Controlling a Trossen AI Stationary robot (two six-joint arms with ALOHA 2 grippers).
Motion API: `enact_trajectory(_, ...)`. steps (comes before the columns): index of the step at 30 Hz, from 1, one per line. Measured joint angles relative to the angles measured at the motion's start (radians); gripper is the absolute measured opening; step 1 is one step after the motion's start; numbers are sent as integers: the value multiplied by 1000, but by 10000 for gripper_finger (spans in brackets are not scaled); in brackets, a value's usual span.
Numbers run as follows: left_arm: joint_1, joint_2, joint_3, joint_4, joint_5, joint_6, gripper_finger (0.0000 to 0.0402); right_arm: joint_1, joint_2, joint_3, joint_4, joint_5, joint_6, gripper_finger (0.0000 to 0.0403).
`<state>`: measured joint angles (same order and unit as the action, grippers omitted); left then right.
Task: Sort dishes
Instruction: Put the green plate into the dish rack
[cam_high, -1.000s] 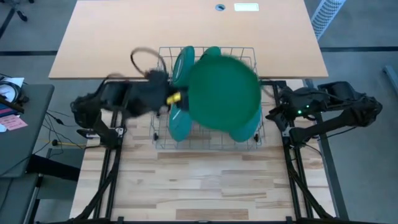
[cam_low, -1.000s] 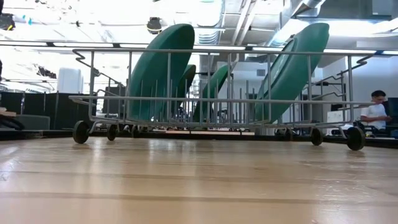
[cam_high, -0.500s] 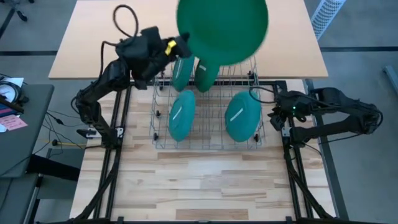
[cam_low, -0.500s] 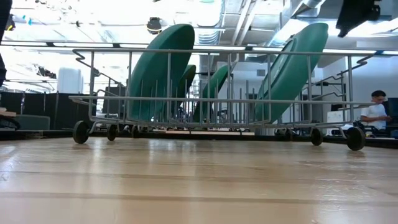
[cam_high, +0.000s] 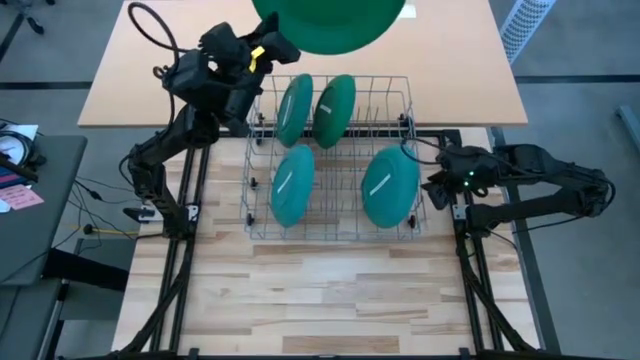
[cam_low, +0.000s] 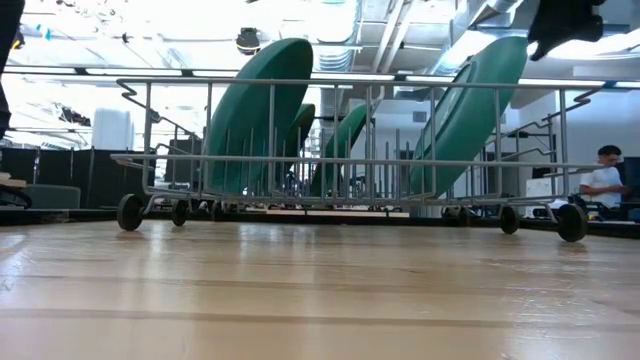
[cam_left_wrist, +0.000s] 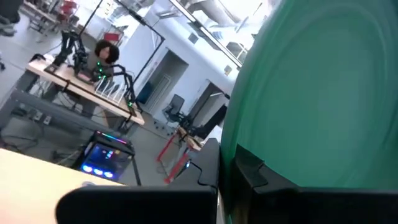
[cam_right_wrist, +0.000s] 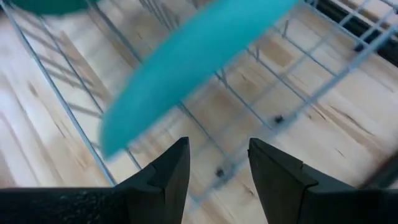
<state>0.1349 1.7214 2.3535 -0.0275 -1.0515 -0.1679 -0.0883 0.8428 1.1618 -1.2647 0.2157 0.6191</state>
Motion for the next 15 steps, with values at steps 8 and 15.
enact_trajectory(8,-39,-2,0,30,55,-79,0,-8,0,0,278,2,168,169)
enact_trajectory(15,-44,-16,0,-15,135,-142,0,-26,9,0,410,8,219,169)
